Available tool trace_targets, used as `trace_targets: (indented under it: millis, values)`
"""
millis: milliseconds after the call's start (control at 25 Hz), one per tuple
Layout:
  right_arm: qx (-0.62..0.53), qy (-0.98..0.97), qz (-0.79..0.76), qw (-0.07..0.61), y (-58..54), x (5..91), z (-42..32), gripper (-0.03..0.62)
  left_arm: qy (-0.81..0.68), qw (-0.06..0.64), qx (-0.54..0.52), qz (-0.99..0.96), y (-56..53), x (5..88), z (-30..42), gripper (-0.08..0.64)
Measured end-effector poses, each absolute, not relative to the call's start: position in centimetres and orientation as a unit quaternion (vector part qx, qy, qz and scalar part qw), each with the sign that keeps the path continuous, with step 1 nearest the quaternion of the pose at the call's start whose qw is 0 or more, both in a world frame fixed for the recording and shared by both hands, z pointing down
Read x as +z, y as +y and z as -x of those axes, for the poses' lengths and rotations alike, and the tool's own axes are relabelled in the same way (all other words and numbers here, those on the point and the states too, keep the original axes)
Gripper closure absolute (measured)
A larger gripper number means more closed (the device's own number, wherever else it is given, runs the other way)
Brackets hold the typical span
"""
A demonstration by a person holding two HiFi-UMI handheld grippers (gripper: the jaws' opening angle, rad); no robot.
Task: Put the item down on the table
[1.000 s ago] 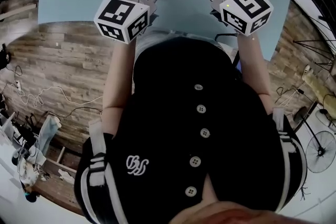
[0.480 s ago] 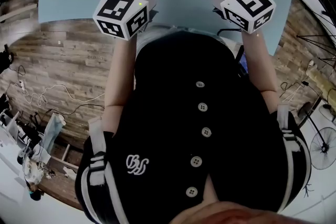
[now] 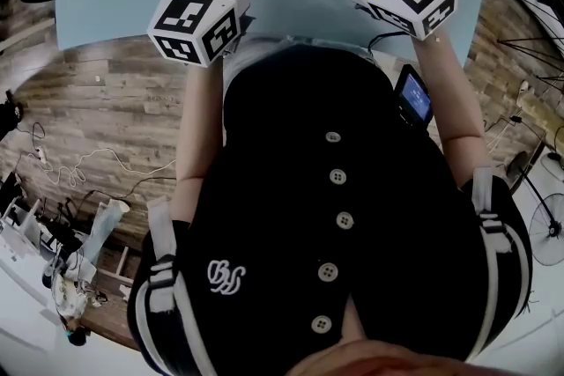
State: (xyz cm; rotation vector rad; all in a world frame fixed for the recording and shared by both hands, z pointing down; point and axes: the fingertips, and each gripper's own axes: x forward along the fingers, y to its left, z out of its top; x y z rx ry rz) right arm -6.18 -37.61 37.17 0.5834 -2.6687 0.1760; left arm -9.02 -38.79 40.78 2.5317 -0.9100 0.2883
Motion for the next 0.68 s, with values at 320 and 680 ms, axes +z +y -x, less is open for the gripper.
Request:
trace_targets:
  millis: [320, 680]
  values:
    - [0.056, -0.952, -0.200, 0.224, -37.98, 37.81, 6.03, 0.580, -0.329, 0.217, 0.117, -0.912, -39.04, 41.51, 9.43, 0.551]
    - [0.072, -0.952, -0.196, 0.223, -37.12, 38.19, 6.16, 0.580, -0.322, 0.222, 0.123, -0.912, -38.78, 41.46, 8.76, 0.551]
